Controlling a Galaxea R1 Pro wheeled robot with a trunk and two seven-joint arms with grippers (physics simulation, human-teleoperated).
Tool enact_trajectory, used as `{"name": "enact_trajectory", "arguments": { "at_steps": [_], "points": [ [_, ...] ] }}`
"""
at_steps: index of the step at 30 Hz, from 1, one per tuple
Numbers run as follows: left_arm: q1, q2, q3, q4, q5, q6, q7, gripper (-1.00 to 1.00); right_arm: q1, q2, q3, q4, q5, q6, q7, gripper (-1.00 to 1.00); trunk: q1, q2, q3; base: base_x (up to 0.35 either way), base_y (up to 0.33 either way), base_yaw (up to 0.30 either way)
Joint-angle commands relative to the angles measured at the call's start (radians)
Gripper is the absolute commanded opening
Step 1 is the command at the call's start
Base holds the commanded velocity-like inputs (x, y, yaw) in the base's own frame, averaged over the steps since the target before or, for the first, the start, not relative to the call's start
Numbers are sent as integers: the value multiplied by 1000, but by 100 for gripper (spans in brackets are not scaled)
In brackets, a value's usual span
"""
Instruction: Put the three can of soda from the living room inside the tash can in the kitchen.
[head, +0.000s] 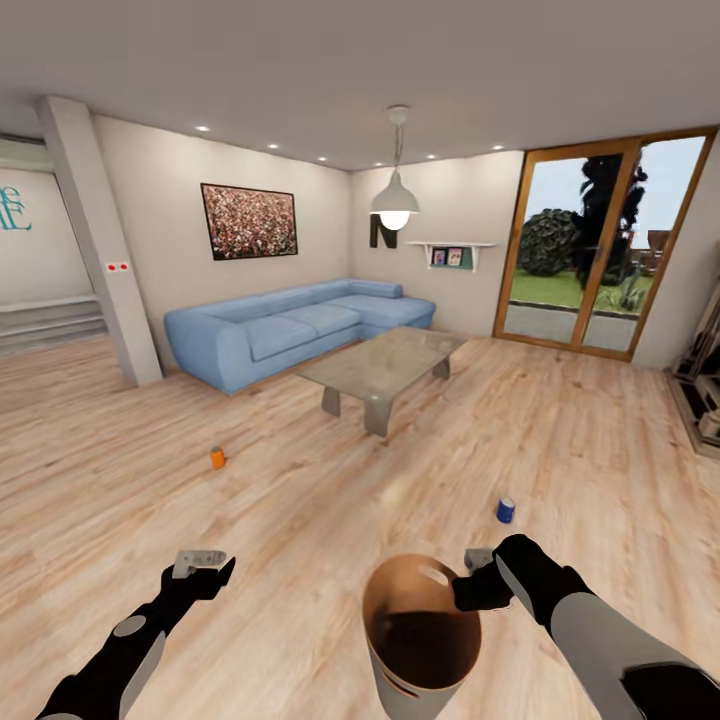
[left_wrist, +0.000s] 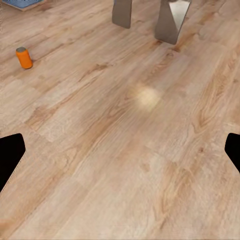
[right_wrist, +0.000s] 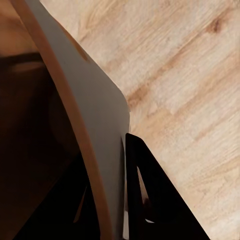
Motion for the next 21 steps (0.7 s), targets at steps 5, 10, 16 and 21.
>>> {"name": "enact_trajectory", "arguments": {
  "at_steps": [5, 10, 16, 21],
  "points": [
    [0, 0, -1, 0, -1, 0, 0, 100, 0, 3, -6, 0, -22, 4, 7, -100, 0, 0, 0, 284, 216, 0],
    [0, -1, -1, 1, -1, 0, 0, 100, 1, 7, -5, -1, -21, 2, 7, -100, 0, 0, 0, 283, 216, 0],
    [0, -1, -1, 0, 0, -1, 1, 100, 1, 9, -4, -1, -20, 1, 6, -100, 0, 0, 0, 283, 216, 0],
    [0, -1, -1, 1, -1, -1, 1, 100, 1, 11, -5, -3, -20, 0, 6, -100, 0, 0, 0, 283, 216, -6]
  ]
}}
